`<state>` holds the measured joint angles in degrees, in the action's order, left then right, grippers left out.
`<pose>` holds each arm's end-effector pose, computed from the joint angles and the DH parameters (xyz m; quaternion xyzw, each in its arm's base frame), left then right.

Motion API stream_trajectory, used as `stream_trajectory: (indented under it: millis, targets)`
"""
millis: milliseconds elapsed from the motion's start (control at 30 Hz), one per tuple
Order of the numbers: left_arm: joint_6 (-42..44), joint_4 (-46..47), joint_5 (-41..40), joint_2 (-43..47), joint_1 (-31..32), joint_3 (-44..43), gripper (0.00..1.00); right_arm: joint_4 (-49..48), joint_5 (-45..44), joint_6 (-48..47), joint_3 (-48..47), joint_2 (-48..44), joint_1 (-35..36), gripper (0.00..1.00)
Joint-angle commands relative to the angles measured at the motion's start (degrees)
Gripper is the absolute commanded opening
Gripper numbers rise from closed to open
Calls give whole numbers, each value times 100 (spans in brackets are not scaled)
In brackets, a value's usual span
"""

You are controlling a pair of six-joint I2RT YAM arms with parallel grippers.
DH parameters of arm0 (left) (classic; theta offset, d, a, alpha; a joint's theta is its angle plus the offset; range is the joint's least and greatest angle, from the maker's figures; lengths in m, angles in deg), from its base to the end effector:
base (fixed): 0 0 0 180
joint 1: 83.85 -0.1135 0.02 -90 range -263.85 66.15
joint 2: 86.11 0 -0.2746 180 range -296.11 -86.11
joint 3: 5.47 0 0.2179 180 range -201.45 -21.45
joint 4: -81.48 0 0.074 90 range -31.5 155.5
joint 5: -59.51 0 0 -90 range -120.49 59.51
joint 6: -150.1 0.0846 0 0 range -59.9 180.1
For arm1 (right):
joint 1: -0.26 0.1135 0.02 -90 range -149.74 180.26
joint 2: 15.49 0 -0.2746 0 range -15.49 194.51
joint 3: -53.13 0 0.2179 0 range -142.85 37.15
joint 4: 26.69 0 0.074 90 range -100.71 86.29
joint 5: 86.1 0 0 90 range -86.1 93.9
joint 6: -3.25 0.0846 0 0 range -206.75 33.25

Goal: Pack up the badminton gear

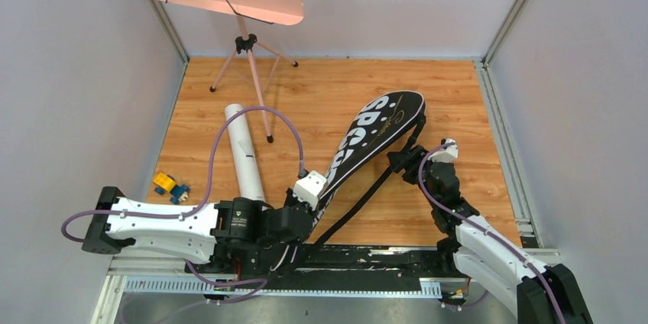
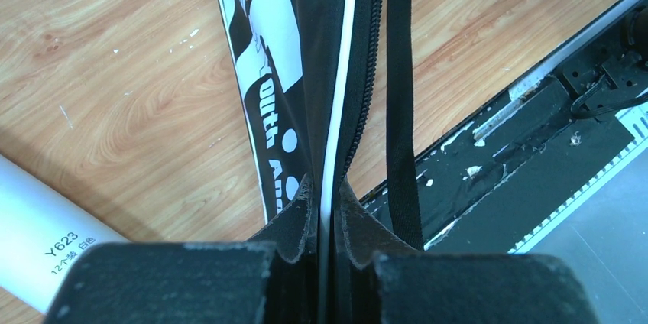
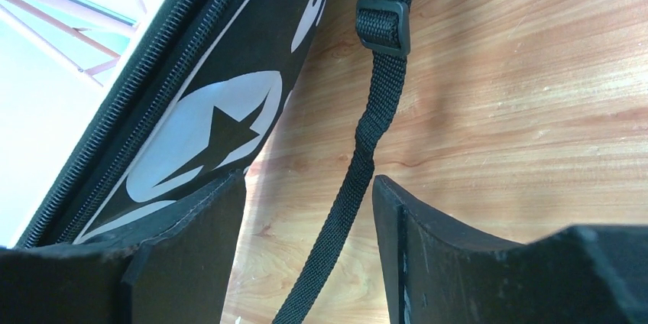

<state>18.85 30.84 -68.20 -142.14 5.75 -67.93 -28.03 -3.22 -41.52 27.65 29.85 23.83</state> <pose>0.0530 -0.1837 0.2674 0.2423 0.8468 -0.2110 0.4239 0.1707 0.0630 0.1846 0.1878 0.7889 0.2878 0.5095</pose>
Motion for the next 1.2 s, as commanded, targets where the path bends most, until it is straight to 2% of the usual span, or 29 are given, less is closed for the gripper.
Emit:
stream_trajectory:
  millis: [0,267,333,400,467,567,733,867,1000,1167]
  targets:
    - [-163,589,-330,140,7,-172,0,-608,-49,107,-6,93,-33,62]
    - [-258,477,-308,172,13,-246,0,-801,109,217,14,540,-45,55]
    - [-297,482,-302,210,9,-222,0,-811,113,232,37,535,-42,49]
    - [-314,523,-282,237,13,-194,0,-833,120,245,92,476,-45,39]
    - [-283,537,-263,241,9,-217,0,-880,262,43,122,338,-45,20]
    - [-110,499,-222,196,13,-292,0,-657,456,-164,52,-70,-31,1]
    - [-36,306,-386,-45,13,-328,0,-73,1202,-405,-266,-1252,-32,0]
    - [-49,318,-415,-267,13,-361,0,-501,1878,-173,-194,-1652,-34,0]
    - [-25,444,-371,-441,13,-379,0,-720,1967,237,-401,-1467,-33,0]
    - [17,469,-328,-441,13,-433,0,-1094,1793,636,-654,-595,-32,6]
